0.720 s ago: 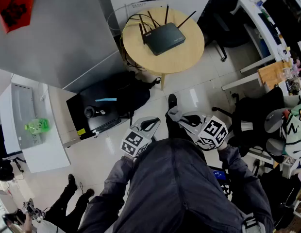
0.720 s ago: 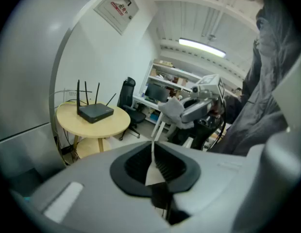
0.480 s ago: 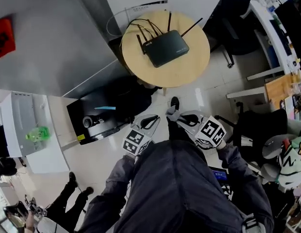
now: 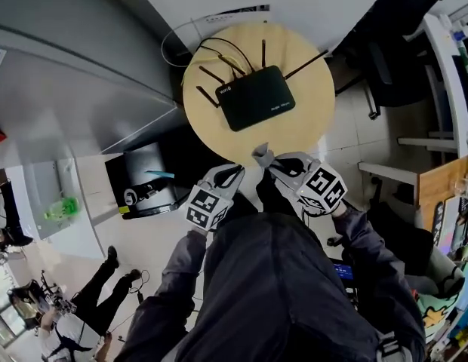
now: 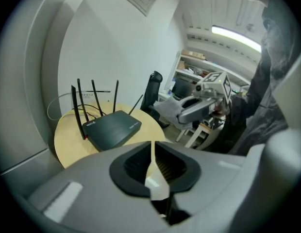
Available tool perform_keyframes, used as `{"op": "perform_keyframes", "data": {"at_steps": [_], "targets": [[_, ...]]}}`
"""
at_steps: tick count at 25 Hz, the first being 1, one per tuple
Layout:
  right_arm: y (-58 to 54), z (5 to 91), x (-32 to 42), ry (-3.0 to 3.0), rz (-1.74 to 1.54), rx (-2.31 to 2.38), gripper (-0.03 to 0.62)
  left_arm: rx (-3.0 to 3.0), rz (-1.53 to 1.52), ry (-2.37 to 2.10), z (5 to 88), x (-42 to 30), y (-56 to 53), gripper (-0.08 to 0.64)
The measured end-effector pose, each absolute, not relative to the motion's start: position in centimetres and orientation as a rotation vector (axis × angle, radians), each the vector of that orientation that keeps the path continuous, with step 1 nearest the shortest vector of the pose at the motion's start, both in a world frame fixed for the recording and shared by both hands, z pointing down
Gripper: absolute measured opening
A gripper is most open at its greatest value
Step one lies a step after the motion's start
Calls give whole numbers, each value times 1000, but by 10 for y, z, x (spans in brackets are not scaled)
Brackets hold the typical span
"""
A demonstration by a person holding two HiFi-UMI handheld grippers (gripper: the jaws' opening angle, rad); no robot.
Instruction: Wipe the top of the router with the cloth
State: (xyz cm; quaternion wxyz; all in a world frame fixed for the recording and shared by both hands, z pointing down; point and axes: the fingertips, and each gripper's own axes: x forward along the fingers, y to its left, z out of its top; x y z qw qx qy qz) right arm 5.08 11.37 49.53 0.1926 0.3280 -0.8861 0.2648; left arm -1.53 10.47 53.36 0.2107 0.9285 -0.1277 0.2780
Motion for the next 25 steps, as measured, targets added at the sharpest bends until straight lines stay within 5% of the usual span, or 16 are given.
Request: {"op": "perform_keyframes", "data": {"at_steps": [14,25], "targets": [[-21,548,41,-2387,760,746,34,2522,690,-508,534,-14,27,0],[-145,628,16,-2080,452,599,34,2449,613,-569,537,-50,12,0]]}}
